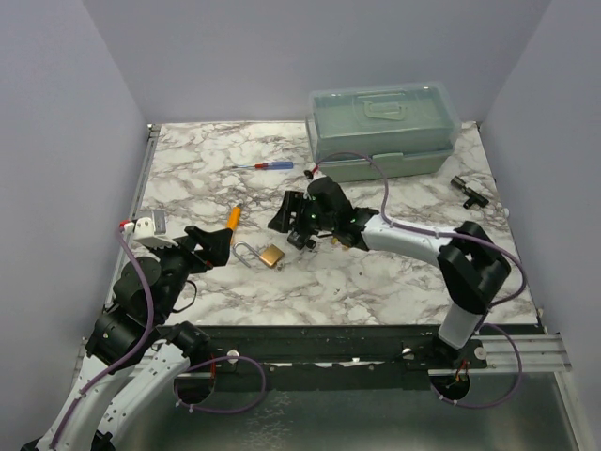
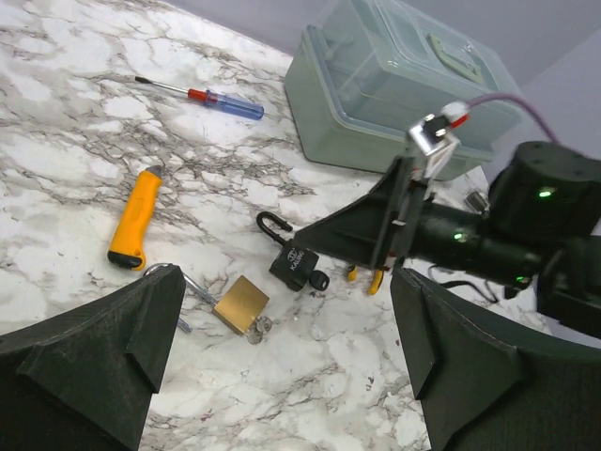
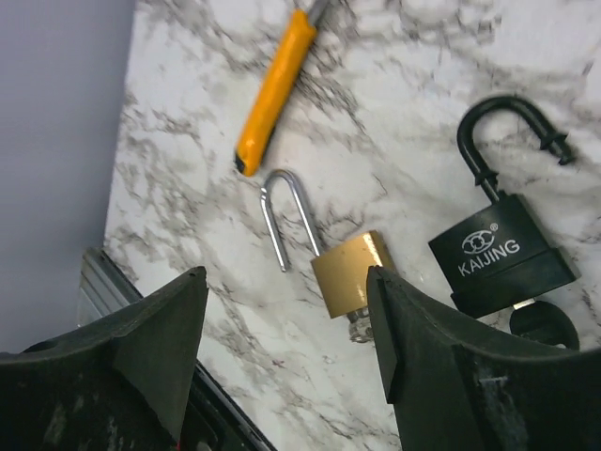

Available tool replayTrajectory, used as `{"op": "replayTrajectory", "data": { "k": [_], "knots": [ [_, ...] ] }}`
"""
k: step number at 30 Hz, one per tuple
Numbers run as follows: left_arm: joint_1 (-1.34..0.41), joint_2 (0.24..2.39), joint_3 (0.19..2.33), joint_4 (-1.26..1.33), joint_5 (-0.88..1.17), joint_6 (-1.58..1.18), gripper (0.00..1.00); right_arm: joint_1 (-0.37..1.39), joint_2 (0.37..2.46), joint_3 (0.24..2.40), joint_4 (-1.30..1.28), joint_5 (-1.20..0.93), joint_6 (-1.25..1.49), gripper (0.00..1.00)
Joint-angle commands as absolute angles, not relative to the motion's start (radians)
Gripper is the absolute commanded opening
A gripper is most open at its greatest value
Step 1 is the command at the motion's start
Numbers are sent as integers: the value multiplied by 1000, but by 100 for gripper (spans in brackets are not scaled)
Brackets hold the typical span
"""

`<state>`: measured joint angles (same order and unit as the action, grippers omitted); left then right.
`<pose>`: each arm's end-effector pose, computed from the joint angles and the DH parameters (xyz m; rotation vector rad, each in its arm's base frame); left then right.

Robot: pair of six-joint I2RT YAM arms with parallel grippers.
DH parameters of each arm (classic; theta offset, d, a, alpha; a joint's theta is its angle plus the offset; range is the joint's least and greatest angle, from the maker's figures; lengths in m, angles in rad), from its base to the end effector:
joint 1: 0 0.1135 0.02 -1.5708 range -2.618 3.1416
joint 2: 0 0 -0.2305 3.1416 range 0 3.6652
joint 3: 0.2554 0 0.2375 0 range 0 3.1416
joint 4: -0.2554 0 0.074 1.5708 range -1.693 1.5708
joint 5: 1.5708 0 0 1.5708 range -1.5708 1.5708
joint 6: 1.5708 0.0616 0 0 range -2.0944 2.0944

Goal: Unlock with the key

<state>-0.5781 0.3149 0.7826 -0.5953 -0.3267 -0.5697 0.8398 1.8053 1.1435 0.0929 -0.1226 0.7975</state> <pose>0.1031 -0.0436 0.3252 -0.2405 1.7087 -0.5794 0.2652 0.3070 0.1710 -0.1280 2.3354 1.0327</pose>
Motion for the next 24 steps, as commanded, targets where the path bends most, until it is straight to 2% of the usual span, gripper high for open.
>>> {"op": "replayTrajectory", "data": {
  "k": [1,8,9,10,11,19,24],
  "knots": [
    [-574,318,772,-604,-344,-556,99,836,1646,1180,2,44,662,74],
    [-569,332,769,-604,-349,-560,99,836,1421,1097,-18,181,563,87],
    [-569,333,767,-604,-351,-562,99,836,1388,1081,-24,196,552,90],
    [-569,334,766,-603,-352,-563,99,836,1357,1059,-27,215,544,98],
    [-569,336,766,-603,-353,-564,99,836,1326,1033,-26,236,542,99],
    [-569,359,761,-596,-350,-562,99,836,1039,729,67,341,592,100],
    [-568,365,759,-596,-351,-562,99,836,950,650,-55,398,743,100]
  ]
}}
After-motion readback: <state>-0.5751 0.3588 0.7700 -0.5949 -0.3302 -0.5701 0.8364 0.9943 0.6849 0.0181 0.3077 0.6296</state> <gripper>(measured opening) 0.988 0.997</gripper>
